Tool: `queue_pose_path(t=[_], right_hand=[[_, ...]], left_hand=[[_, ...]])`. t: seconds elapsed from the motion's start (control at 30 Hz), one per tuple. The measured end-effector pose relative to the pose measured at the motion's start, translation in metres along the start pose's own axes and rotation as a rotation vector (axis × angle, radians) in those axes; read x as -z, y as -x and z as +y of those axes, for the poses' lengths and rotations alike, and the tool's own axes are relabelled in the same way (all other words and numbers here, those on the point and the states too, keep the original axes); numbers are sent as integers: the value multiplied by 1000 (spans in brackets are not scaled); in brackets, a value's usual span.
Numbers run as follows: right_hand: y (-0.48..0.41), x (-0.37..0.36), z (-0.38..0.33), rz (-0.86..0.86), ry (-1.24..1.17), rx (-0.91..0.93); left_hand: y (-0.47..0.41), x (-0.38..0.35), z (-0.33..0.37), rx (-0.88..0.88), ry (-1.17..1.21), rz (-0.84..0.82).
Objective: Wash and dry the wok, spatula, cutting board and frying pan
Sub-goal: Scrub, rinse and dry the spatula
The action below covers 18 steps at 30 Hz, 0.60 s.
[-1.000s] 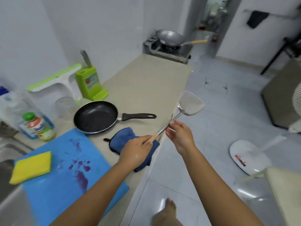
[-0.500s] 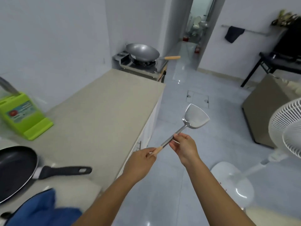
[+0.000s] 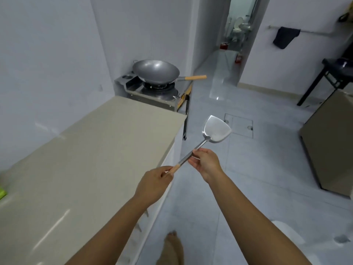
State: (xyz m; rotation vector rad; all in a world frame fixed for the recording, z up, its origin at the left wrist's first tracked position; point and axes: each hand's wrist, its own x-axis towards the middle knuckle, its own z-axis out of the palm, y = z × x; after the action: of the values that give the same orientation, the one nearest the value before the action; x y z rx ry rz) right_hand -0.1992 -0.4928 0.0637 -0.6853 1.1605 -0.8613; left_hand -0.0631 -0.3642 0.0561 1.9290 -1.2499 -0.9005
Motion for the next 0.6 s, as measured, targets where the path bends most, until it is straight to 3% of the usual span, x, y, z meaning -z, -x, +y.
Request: queue_pose_path(t=[0.4,0.6], right_hand=[[-219,-41,-129,22,41,13],[-340,-80,-201,-96,115,58]], left_hand=[[-249,-2,66,10,-38,11],[-373,-6,99,-5,34,164]])
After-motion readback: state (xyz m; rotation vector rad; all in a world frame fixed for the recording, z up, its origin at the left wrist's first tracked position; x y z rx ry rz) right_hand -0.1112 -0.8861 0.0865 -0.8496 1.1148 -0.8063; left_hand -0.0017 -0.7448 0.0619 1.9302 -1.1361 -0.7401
